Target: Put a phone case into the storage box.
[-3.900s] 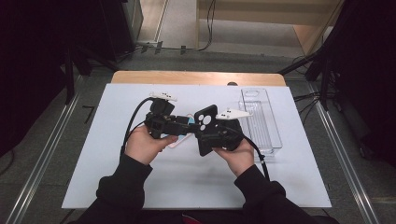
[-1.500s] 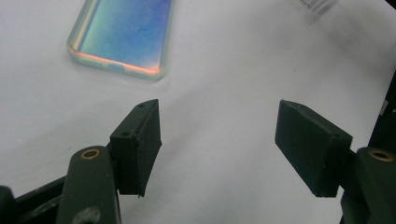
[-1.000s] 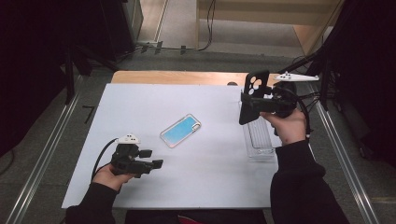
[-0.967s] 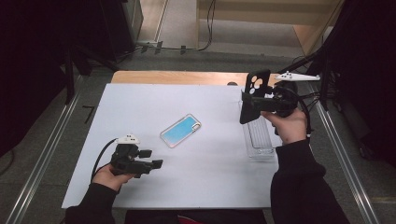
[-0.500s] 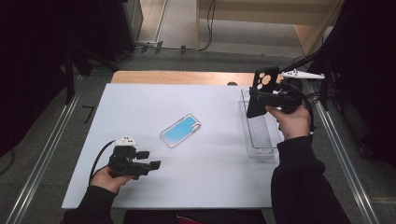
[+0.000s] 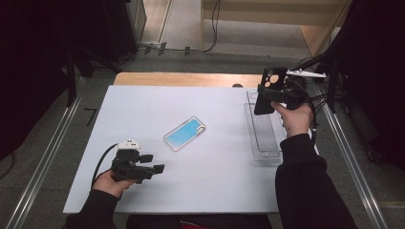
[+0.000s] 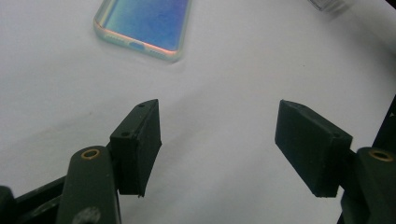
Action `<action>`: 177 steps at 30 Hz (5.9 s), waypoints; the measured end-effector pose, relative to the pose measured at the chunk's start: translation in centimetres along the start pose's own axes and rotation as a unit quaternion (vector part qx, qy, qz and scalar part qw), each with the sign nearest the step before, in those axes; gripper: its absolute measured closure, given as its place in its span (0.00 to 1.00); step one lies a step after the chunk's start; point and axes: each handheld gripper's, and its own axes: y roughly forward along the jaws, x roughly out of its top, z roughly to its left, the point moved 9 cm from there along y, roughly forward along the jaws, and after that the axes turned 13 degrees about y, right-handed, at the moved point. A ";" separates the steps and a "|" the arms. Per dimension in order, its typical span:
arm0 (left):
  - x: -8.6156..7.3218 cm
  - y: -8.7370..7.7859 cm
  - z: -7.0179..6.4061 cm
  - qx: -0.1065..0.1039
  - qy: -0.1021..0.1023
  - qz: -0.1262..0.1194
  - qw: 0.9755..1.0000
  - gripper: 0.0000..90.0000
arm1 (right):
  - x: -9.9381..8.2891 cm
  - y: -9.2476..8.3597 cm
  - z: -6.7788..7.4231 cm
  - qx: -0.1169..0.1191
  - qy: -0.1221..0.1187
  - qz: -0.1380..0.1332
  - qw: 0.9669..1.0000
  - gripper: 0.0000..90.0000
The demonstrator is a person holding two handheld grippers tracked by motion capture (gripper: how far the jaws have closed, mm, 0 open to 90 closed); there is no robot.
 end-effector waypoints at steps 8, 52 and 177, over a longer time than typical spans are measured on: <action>-0.1 0.0 0.1 0.001 -0.001 0.000 1.000 0.35 | 0.1 2.6 -1.2 -0.020 0.003 0.003 1.000 0.14; -0.4 0.9 -0.3 -0.010 0.003 0.018 1.000 0.35 | -0.4 10.9 -5.0 -0.091 0.030 0.025 0.995 0.10; 2.2 0.7 -0.7 -0.077 -0.012 -0.011 0.997 0.32 | -20.5 -5.8 7.8 0.192 -0.177 0.256 0.931 0.27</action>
